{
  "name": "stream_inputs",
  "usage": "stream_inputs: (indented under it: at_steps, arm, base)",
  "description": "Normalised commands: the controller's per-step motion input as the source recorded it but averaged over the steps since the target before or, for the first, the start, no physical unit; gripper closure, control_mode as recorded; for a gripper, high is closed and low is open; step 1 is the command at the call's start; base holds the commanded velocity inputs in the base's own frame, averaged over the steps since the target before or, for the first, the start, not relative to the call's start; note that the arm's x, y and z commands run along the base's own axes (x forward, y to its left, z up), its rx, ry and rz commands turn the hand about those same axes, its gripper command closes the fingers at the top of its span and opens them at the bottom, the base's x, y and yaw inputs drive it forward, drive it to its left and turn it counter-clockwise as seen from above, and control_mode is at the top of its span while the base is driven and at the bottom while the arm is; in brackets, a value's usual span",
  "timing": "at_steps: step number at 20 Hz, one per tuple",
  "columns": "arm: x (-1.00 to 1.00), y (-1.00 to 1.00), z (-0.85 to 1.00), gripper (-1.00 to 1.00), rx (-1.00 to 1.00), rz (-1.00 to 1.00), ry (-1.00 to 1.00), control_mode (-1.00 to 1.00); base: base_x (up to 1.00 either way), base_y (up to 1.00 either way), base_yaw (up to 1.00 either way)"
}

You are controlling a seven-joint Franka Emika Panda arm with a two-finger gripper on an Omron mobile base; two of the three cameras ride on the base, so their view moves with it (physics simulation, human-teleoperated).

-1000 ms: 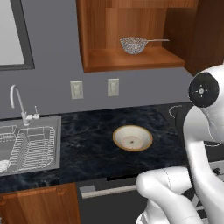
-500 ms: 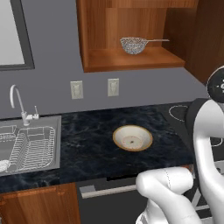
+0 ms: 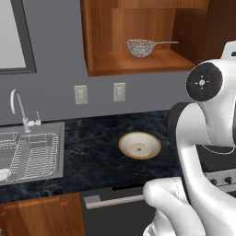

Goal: Open the cabinet and setup a tea strainer by placing it in the bowl upright.

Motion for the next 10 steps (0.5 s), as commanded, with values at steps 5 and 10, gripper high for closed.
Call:
stream_inputs:
  at_steps: [5,10]
  arm:
    - [0.56,0.69,0.0,-1.0,0.2,0.15,-0.03,-1.0]
    - [0.92,0.35,-0.05,-1.0,0.24,0.41,0.0,-1.0]
  base:
    - [0.0,0.0,0.0]
    - [0.0,0.0,0.0]
